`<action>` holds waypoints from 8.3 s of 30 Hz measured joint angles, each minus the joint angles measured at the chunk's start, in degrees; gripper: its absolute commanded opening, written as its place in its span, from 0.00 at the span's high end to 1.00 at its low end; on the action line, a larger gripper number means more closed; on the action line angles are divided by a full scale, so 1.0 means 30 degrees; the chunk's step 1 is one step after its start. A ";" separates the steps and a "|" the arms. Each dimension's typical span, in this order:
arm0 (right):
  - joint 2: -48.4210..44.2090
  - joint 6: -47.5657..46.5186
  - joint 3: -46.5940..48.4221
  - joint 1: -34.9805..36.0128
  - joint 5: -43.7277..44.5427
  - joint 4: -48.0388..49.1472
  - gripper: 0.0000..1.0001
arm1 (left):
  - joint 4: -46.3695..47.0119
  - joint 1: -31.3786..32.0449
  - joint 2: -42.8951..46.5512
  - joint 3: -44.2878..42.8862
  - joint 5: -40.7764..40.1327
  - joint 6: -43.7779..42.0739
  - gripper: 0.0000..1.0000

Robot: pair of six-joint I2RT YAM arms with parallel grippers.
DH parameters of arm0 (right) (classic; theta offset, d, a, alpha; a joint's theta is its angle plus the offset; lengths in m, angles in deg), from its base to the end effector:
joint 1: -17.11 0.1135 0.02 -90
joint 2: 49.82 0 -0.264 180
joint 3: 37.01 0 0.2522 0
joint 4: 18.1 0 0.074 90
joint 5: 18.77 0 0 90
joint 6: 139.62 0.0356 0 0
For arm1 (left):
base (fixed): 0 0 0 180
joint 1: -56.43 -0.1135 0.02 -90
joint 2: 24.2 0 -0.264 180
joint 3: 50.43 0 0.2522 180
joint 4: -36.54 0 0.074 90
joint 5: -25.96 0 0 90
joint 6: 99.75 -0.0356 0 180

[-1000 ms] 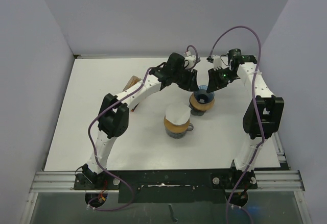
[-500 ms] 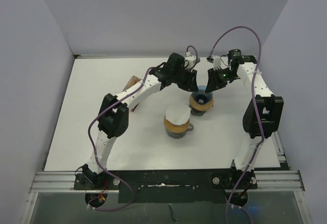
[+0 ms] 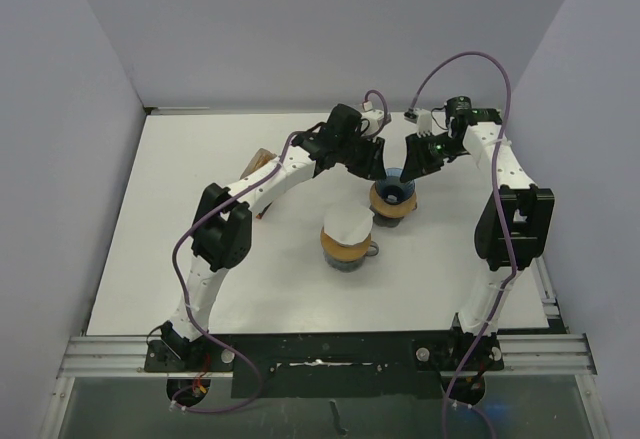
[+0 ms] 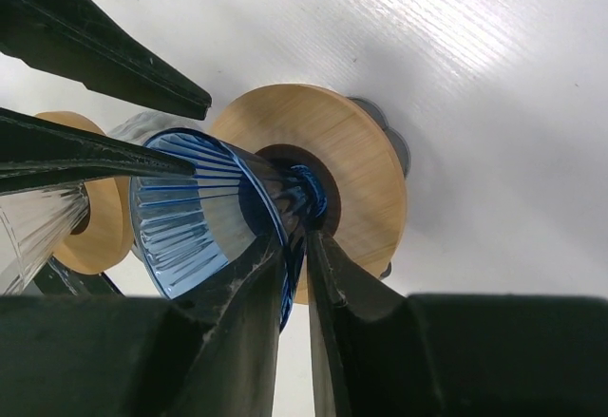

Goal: Place the coffee filter in the dripper
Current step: Place the coffee dripper on the coffee server.

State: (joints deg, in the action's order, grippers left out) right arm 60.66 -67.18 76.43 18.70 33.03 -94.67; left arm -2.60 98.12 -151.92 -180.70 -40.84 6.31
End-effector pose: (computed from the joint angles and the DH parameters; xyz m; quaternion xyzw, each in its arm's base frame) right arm 0.3922 0.0329 0.2760 -0.2016 0.9145 0.3020 0.1784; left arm 0.3784 -0.3558 0.2699 0.2822 0.8332 -0.3699 0.2987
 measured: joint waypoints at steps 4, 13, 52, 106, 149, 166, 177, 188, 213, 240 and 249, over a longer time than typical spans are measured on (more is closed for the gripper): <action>0.0000 0.0015 0.0182 0.0000 0.0000 0.0000 0.78 | 0.0000 0.0000 0.0000 0.0000 -0.0102 0.0007 0.74; 0.0036 0.0015 0.0707 0.0000 0.0080 0.0015 0.77 | -0.0029 0.0000 0.0000 0.0000 -0.0197 0.0087 0.66; 0.0036 0.0007 0.0452 -0.0291 0.0627 0.0036 0.67 | -0.0219 0.0204 0.0000 0.0342 -0.0342 0.1122 0.68; -0.0969 0.0372 -0.1734 -0.0393 0.0809 0.0539 0.86 | -0.0182 0.0444 0.0000 0.0335 -0.0495 0.2572 1.00; -0.0743 0.0947 -0.1719 -0.0109 0.1239 0.0962 0.88 | 0.1698 -0.0095 0.0044 0.1668 0.1093 0.4124 1.00; -0.1078 0.1013 -0.2208 0.0233 0.2062 0.1610 0.88 | 0.2608 -0.0095 0.0291 0.2470 0.1144 0.4167 1.00; -0.1115 0.1013 -0.2310 0.0495 0.2463 0.1938 0.88 | 0.3213 -0.0117 0.0503 0.3075 0.1151 0.4284 1.00; -0.1137 0.1005 -0.2674 0.0634 0.2528 0.2492 0.88 | 0.3628 -0.0146 0.0561 0.3359 0.1231 0.4430 1.00; 0.0299 0.0138 -0.0845 0.1049 0.2390 0.0816 0.76 | -0.0175 -0.0146 0.0066 0.0663 0.0197 0.3271 0.73; 0.0131 -0.0007 0.0211 0.0342 0.2361 -0.0117 0.56 | -0.0947 -0.0554 0.0073 -0.0430 0.0000 0.2164 0.40; -0.1100 -0.0561 0.0670 -0.0554 0.1319 -0.0219 0.51 | -0.1224 -0.2062 0.1647 -0.0211 0.0867 0.0131 0.40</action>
State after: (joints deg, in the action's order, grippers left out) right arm 57.36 -68.86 78.44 17.04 36.99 -95.33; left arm -6.27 91.94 -146.98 -181.33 -38.24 6.70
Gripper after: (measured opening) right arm 0.479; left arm 0.605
